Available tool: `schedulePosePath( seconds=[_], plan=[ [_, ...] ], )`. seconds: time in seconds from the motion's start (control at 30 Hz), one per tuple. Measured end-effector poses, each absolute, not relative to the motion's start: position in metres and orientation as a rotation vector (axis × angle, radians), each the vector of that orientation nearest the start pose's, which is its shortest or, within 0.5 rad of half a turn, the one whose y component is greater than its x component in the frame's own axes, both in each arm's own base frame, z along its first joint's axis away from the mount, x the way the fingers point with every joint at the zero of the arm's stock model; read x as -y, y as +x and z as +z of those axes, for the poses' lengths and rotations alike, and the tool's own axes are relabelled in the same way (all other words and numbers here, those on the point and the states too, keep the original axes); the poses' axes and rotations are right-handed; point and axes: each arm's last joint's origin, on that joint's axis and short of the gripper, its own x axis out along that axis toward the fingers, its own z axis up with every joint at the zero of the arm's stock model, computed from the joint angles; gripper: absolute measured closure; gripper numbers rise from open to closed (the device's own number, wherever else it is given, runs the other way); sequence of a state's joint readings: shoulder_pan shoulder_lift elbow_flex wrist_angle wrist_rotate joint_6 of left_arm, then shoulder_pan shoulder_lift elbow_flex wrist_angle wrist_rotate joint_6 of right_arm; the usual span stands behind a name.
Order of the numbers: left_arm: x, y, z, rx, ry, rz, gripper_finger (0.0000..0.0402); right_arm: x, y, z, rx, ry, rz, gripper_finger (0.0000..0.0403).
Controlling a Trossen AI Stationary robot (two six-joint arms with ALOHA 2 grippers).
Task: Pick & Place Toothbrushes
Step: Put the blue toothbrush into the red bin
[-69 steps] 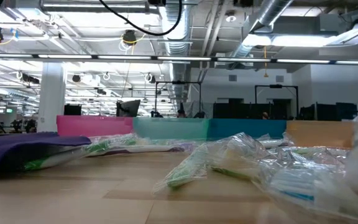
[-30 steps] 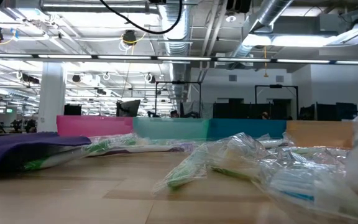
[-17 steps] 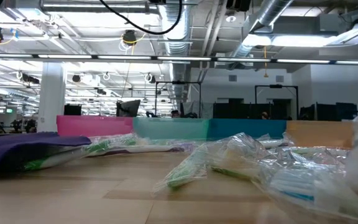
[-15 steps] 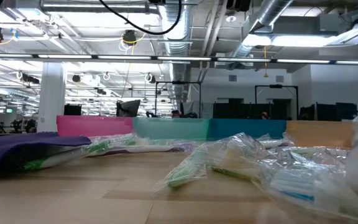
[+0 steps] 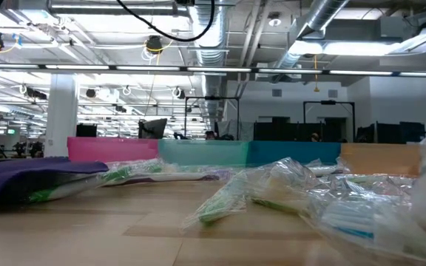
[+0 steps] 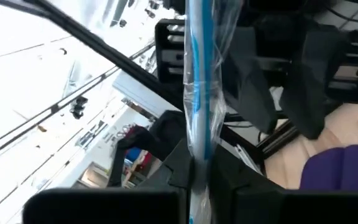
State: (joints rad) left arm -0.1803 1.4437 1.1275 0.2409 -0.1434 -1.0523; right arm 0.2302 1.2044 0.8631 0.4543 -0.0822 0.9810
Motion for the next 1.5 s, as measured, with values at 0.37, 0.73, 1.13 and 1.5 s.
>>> schedulePosePath(
  seconds=[0.37,0.73,1.13,1.5],
  plan=[
    [0.058,0.329,0.34,-0.083,-1.071,-0.013,0.0312,-0.068,0.252,0.344,-0.029,0.928,0.361,0.0384],
    [0.054,0.33,0.349,-0.003,-1.105,-0.06,0.0312,-0.062,0.234,0.36,0.071,0.75,0.328,0.0384],
    [0.043,0.33,0.362,0.093,-1.138,-0.144,0.0312,-0.059,0.226,0.361,0.059,0.659,0.284,0.0384],
    [0.056,0.328,0.363,0.136,-1.125,-0.09,0.0312,-0.058,0.226,0.36,0.044,0.686,0.288,0.0384]
  ],
)
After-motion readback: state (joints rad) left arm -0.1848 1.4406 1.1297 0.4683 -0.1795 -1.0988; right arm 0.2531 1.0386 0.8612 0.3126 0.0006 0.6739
